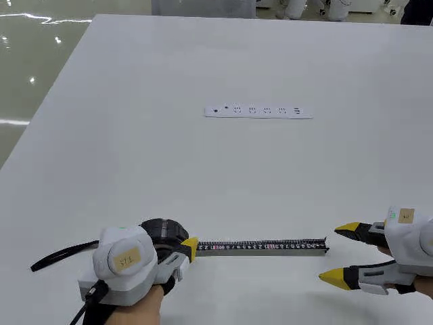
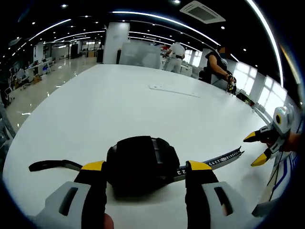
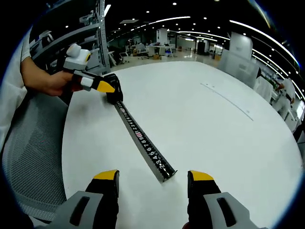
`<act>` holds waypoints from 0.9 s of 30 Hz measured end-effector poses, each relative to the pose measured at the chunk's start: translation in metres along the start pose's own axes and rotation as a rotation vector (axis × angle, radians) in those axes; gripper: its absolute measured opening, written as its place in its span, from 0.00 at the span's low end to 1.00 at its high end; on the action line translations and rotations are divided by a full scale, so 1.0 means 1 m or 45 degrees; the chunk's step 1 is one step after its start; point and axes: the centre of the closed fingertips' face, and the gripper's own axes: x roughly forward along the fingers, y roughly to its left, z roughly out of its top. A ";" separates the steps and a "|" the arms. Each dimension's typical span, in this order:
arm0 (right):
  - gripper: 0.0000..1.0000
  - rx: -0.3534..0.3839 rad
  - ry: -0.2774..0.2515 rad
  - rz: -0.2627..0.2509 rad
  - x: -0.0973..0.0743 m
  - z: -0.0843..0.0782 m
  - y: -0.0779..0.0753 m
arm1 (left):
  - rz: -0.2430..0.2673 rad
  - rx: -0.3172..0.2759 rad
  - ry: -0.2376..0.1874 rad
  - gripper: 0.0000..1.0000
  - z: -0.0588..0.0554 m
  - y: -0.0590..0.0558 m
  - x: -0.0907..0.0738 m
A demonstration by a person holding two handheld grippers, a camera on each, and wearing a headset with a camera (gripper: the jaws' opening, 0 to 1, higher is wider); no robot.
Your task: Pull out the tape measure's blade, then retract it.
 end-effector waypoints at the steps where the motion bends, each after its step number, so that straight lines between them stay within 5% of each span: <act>1: 0.57 -0.003 0.001 0.002 0.001 0.000 -0.001 | 0.002 -0.005 0.000 0.63 0.000 0.000 0.000; 27: 0.32 -0.130 0.098 0.147 0.023 -0.006 -0.008 | 0.021 0.009 0.025 0.59 -0.003 0.005 0.005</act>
